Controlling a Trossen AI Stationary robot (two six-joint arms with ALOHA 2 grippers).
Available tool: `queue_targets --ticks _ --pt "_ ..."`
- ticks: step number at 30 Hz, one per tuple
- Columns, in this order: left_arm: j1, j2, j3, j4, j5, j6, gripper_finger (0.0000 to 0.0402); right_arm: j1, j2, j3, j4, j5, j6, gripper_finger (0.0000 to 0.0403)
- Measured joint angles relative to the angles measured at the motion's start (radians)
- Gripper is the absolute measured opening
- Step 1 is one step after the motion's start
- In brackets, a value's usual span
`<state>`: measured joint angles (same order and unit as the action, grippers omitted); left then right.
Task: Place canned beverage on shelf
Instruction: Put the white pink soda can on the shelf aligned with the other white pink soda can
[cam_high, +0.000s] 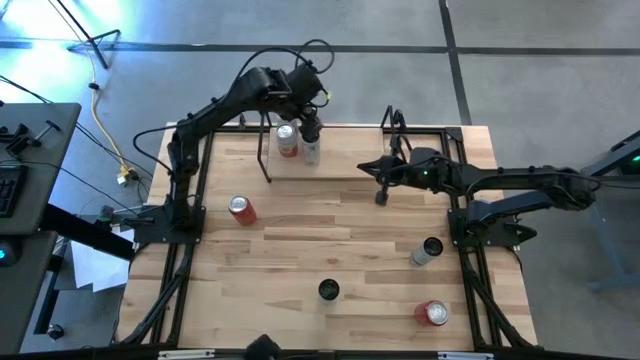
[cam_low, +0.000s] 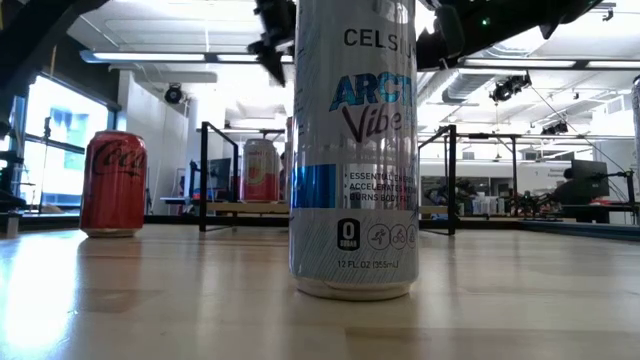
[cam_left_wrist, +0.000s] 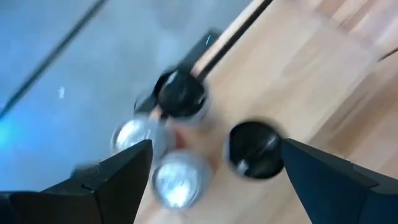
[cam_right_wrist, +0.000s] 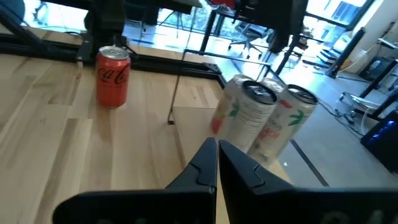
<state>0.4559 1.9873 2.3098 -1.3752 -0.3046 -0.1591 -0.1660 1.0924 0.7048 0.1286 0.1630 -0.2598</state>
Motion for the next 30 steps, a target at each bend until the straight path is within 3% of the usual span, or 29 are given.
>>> queue_targets --ticks 4,7,13,17,21,24,30 --pt "-0.037 -0.069 -0.111 0.186 0.052 0.064 0.0347 0.03 0.06 0.0 0.041 0.0 0.025 0.0" --pt "-0.056 -0.142 -0.262 0.301 0.093 0.098 0.0347 0.045 0.131 0.0 0.102 0.048 0.054 0.0" --pt "-0.052 -0.398 -0.744 0.645 0.144 0.129 0.0346 0.038 0.272 0.002 0.304 0.148 0.073 0.0" --pt "-0.013 -0.6 -1.072 0.922 0.258 0.113 0.0346 0.012 0.333 0.003 0.426 0.14 0.08 0.0" --pt "0.011 -0.774 -1.308 1.116 0.342 0.101 0.0346 -0.026 0.391 0.004 0.518 0.062 0.11 0.0" --pt "0.01 -0.859 -1.407 1.183 0.362 0.127 0.0346 -0.05 0.433 0.039 0.512 0.036 0.133 0.0" --pt "0.01 -0.887 -1.434 1.204 0.261 0.125 0.0346 -0.063 0.546 0.179 0.421 0.016 0.122 0.0"
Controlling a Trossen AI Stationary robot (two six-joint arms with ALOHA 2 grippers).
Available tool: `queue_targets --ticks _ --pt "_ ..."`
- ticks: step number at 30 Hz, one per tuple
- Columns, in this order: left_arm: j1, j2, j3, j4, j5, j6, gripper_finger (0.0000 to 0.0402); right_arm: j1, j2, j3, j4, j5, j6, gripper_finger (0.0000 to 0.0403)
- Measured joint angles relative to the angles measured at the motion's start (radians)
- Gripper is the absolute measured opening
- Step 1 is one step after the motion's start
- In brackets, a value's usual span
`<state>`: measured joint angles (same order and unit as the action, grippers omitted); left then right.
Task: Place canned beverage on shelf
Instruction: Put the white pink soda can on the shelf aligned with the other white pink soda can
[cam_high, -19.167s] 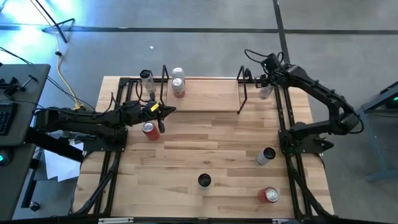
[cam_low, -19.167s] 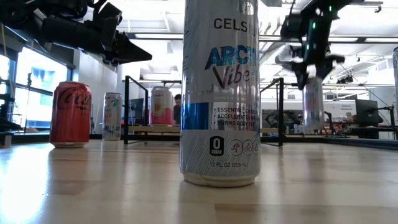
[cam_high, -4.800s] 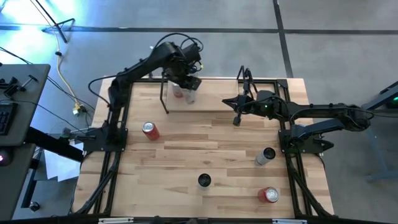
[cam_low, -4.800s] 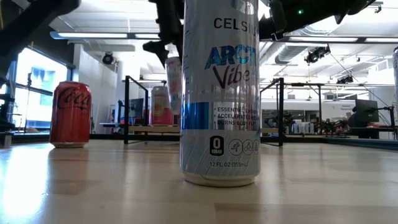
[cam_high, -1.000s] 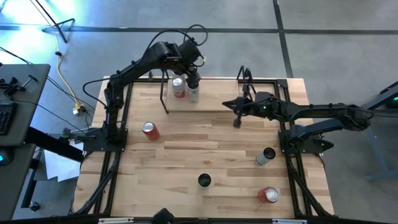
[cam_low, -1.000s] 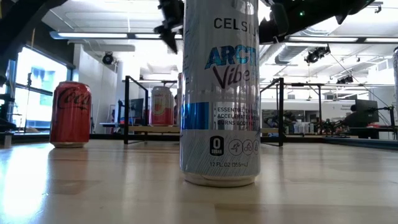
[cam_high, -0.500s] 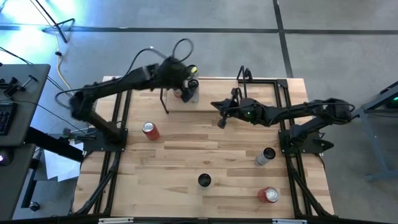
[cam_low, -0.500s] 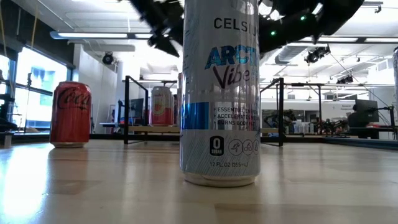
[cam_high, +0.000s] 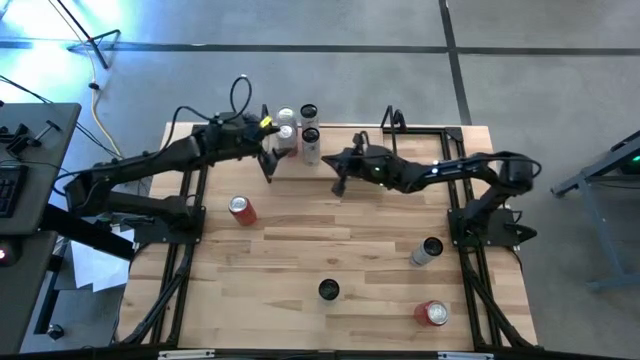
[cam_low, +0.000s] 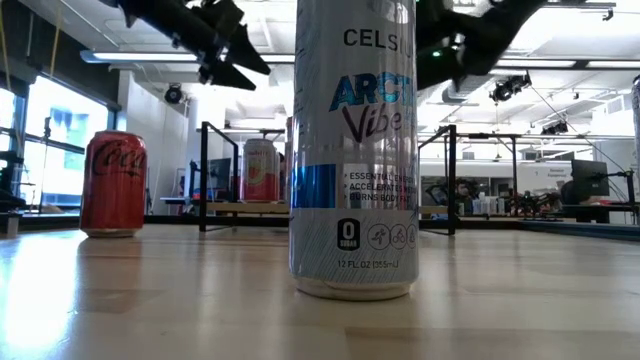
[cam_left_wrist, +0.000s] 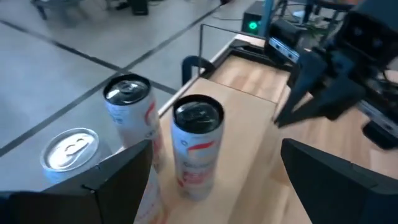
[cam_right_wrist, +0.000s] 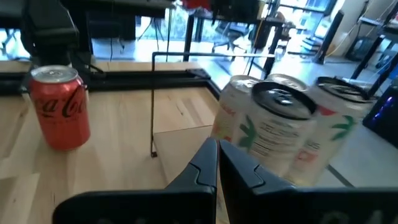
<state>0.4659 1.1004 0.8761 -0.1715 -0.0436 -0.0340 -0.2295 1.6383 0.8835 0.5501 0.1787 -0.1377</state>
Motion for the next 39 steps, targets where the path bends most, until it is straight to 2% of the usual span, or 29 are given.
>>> queue_targets --ticks 4,7,10,15,17,24,30,39 --pt "-0.009 0.044 0.001 0.013 -0.088 0.009 0.0336 -0.01 0.072 0.091 -0.064 0.004 -0.002 0.0" --pt "0.018 0.092 0.0 0.024 -0.123 -0.017 0.0298 -0.014 0.105 0.132 -0.089 0.01 -0.001 0.0" --pt "0.049 0.131 0.0 0.074 -0.083 -0.014 0.0226 -0.013 0.114 0.147 -0.098 0.008 -0.001 0.0" --pt "0.087 0.159 0.0 0.239 0.01 0.022 0.0062 -0.014 0.115 0.142 -0.106 0.024 0.007 0.0" --pt "0.106 0.172 0.001 0.277 0.045 0.029 0.0017 -0.019 0.115 0.142 -0.105 0.031 0.007 0.0" --pt "0.13 0.251 0.0 0.299 0.079 0.042 0.0012 -0.037 0.115 0.142 -0.099 0.008 0.028 0.0" --pt "0.142 0.287 0.0 0.395 0.083 0.058 0.0004 -0.047 0.115 0.141 -0.1 -0.024 0.036 0.0" --pt "0.178 0.303 0.001 0.358 0.115 0.057 0.0001 -0.067 0.115 0.141 -0.091 -0.042 0.059 0.0"
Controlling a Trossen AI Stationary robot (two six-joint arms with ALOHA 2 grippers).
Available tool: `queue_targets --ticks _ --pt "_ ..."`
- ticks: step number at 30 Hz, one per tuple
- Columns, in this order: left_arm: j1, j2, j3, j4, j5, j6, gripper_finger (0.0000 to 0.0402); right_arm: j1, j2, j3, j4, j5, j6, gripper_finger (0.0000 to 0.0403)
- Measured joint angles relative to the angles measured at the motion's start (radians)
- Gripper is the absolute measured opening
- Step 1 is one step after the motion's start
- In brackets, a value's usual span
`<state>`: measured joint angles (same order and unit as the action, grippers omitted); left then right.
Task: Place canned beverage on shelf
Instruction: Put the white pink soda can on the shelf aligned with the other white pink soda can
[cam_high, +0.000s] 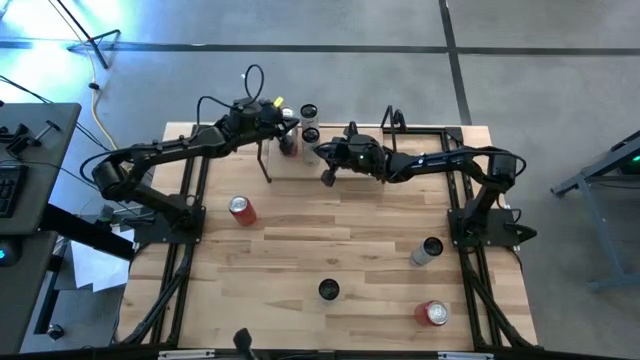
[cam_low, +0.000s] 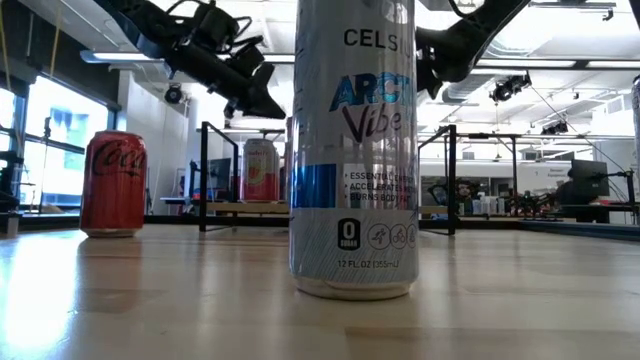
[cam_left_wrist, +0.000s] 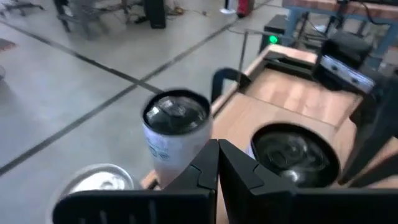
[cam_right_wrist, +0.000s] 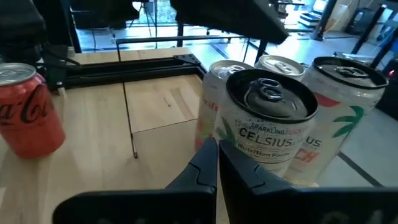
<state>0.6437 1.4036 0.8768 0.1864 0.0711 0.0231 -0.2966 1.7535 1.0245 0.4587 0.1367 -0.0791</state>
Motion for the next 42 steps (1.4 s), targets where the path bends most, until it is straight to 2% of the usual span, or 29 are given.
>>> queue_targets --ticks 8,12,24,36,42 --pt "-0.006 0.071 0.0 0.023 0.032 0.023 0.0 -0.002 0.042 -0.001 0.022 -0.022 0.004 0.0" --pt "-0.01 0.084 0.0 0.03 0.04 0.028 0.0 -0.005 0.051 -0.001 0.032 0.008 0.005 0.0" --pt "-0.016 0.084 0.0 -0.005 0.05 0.03 0.0 -0.026 0.051 -0.001 0.023 0.041 0.037 0.0" --pt "-0.026 0.082 0.0 -0.043 0.042 0.023 0.0 -0.033 0.05 -0.001 -0.009 0.13 0.028 0.0" --pt "-0.044 0.036 -0.001 -0.078 0.032 0.027 0.0 -0.045 0.05 -0.001 -0.011 0.157 0.03 0.0"
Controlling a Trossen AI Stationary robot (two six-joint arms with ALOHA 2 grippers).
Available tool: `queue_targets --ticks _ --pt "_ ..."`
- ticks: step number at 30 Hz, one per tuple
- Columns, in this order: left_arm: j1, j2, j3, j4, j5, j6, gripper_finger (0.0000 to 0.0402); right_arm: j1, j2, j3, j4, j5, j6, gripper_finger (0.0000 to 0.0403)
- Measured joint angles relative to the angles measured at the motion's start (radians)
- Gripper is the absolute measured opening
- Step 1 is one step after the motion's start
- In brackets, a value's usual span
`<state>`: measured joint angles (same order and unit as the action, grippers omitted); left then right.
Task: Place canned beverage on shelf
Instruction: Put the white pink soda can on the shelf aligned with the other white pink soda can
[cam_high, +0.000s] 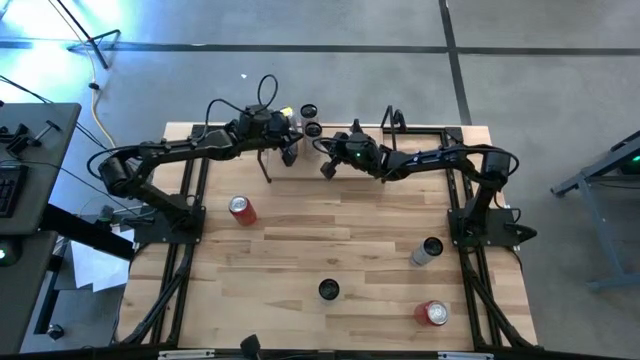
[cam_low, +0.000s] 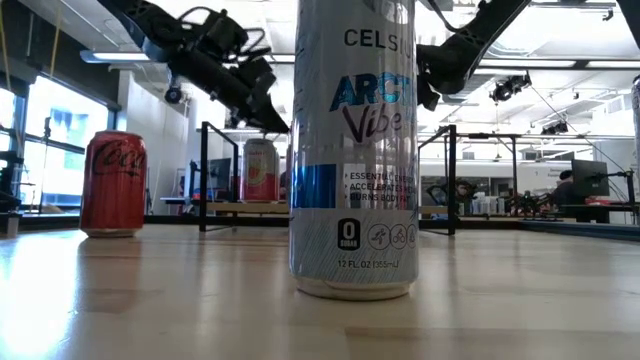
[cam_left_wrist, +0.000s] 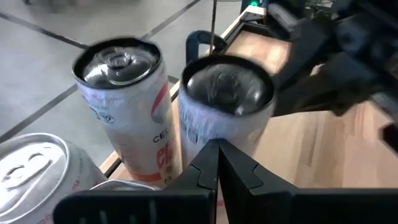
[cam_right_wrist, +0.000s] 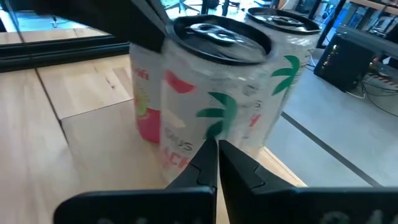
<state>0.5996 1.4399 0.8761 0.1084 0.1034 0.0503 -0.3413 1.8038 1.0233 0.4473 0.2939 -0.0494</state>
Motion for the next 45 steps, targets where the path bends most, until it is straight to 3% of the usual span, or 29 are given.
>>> queue_targets --ticks 8,18,38,45 --pt "-0.037 -0.139 -0.005 -0.149 -0.096 0.014 0.0 -0.006 0.0 0.0 -0.015 -0.008 -0.001 0.0" --pt "-0.099 -0.258 -0.238 0.022 -0.099 -0.029 0.0 -0.019 0.0 0.0 0.042 -0.074 0.023 0.0" --pt "-0.202 -0.063 -0.282 0.336 -0.151 -0.05 0.0 -0.047 0.0 0.002 0.097 -0.155 0.027 0.0" --pt "-0.218 0.035 -0.283 0.482 -0.218 -0.075 0.0 -0.043 -0.02 0.002 0.048 -0.156 -0.002 0.0"
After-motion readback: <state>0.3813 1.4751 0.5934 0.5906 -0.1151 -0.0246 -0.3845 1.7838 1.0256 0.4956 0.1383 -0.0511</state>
